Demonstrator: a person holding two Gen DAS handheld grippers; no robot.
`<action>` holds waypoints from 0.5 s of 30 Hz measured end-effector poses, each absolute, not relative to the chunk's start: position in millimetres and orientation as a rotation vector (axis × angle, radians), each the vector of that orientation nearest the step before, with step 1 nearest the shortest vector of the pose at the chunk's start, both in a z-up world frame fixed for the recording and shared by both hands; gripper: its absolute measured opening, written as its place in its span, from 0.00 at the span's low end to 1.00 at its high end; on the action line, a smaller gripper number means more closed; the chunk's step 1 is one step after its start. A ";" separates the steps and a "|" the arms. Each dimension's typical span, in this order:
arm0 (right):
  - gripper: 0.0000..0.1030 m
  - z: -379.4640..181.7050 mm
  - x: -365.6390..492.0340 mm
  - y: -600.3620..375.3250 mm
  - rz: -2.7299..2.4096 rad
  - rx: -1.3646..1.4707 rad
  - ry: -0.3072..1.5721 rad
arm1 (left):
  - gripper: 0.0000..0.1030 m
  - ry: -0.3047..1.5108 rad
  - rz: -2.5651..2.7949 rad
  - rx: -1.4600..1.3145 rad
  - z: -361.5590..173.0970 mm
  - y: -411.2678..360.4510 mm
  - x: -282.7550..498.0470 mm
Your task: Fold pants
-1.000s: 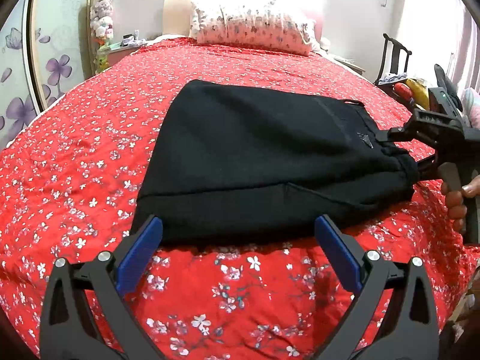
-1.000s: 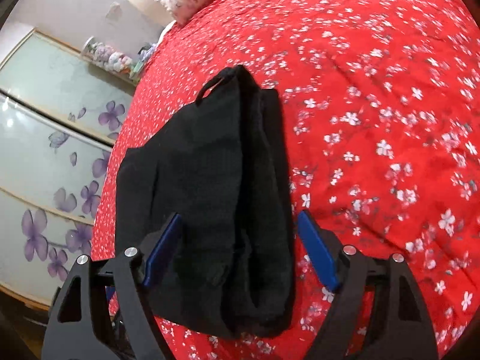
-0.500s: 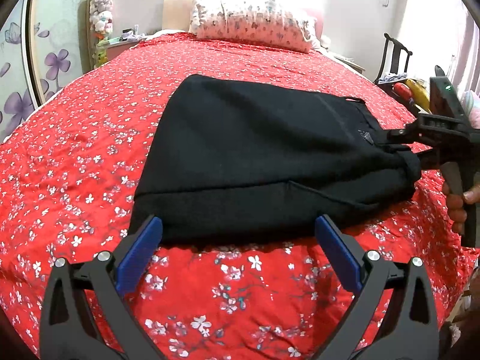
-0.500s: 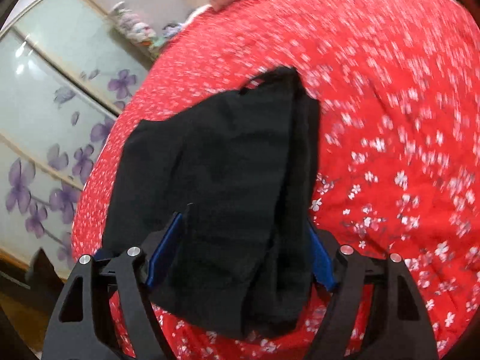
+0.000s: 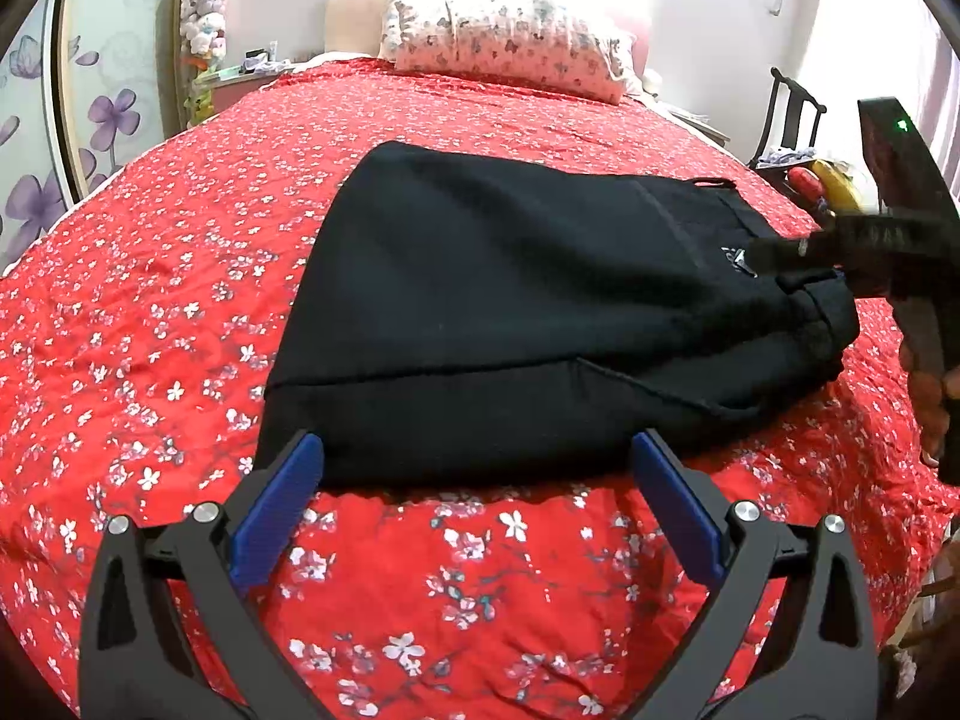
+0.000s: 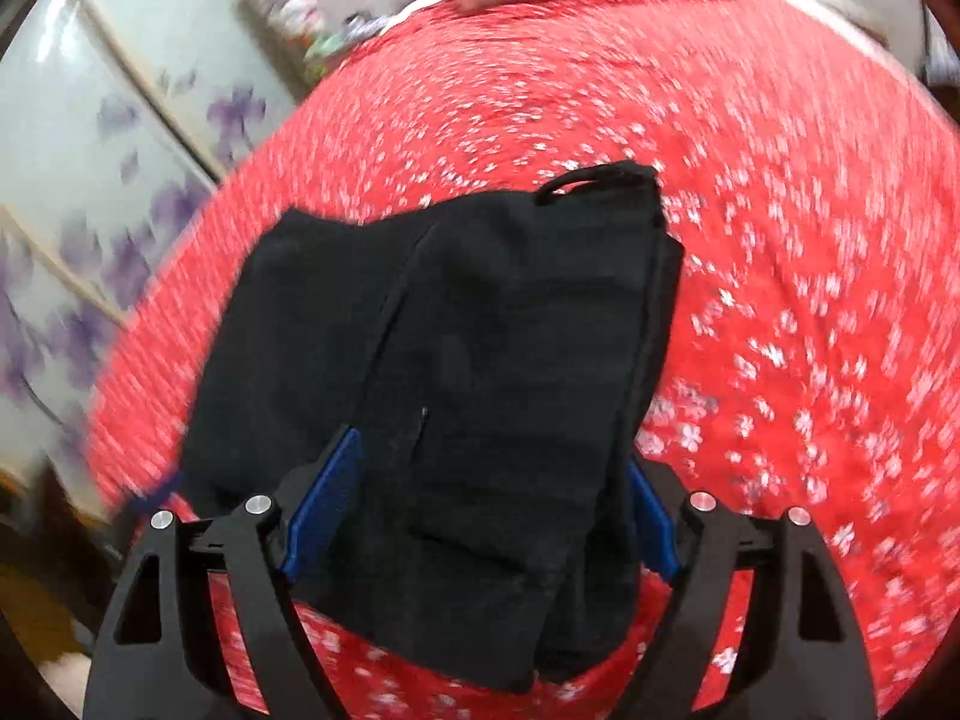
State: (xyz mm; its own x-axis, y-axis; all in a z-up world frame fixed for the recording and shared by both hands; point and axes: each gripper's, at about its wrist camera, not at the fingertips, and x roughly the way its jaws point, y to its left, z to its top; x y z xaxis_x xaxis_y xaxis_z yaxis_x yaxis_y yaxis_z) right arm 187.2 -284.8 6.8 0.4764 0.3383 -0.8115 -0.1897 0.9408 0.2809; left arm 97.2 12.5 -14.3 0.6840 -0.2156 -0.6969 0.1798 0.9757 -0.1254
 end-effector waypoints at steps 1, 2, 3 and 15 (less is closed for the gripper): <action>0.80 1.0 189.4 -295.7 0.326 0.244 1.048 | 0.98 0.786 -0.223 -0.049 -14.3 12.9 97.2; 0.80 -5.7 190.7 -311.9 0.338 0.361 1.062 | 0.98 0.786 -0.224 -0.050 -14.2 13.2 97.3; 0.80 -11.5 191.1 -325.7 0.351 0.470 1.073 | 0.98 0.785 -0.226 -0.052 -14.2 14.0 97.1; 0.80 32.0 178.1 -301.7 0.477 0.370 0.981 | 0.98 0.793 -0.225 -0.062 -16.3 19.4 98.3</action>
